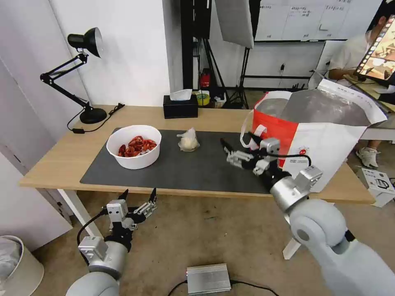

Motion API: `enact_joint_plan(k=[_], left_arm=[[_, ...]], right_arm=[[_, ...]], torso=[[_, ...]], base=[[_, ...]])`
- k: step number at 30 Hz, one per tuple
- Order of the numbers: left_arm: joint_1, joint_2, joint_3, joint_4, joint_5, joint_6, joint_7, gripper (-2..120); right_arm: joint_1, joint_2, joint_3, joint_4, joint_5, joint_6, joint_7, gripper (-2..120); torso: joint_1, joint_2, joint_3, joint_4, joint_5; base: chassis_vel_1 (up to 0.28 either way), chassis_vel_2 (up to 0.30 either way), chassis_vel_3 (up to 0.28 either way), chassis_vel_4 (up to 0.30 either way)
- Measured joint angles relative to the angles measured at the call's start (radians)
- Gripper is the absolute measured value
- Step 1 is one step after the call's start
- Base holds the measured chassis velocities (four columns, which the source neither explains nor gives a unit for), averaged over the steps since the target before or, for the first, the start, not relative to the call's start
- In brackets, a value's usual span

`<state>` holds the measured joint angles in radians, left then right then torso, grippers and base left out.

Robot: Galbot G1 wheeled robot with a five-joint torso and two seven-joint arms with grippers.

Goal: Pick up the trash from the table and place it into the takeout bag.

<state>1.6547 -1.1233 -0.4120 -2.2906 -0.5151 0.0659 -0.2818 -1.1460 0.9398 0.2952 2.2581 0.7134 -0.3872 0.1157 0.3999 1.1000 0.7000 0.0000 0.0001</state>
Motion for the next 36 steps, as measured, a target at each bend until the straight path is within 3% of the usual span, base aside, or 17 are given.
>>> enact_joint_plan(k=[7,19,36], left_arm=[[0.001,0.001,-0.001,0.000,0.006,-0.009,0.003,100],[0.002,0.025,-0.018,0.002,0.025,0.008,0.011,100],[-0.009,0.041,-0.002,0.019,0.020,0.016,0.014,100]], right_arm=[[-0.090,0.007,0.006,0.013,-0.017,-0.022,0.007,100],[-0.256,0.074,0.003,-0.015,-0.159,0.027,0.089,100],[-0.300,0.093,-0.017,-0.013,-0.198,0.048,0.152,100]], torso=[[0.000,0.000,0.000,0.0000,0.0000],[0.000,0.000,0.000,0.0000,-0.0002],[0.000,0.000,0.000,0.0000,-0.0001]], base=[[0.000,0.000,0.000,0.000],[0.000,0.000,0.000,0.000],[0.000,0.000,0.000,0.000]])
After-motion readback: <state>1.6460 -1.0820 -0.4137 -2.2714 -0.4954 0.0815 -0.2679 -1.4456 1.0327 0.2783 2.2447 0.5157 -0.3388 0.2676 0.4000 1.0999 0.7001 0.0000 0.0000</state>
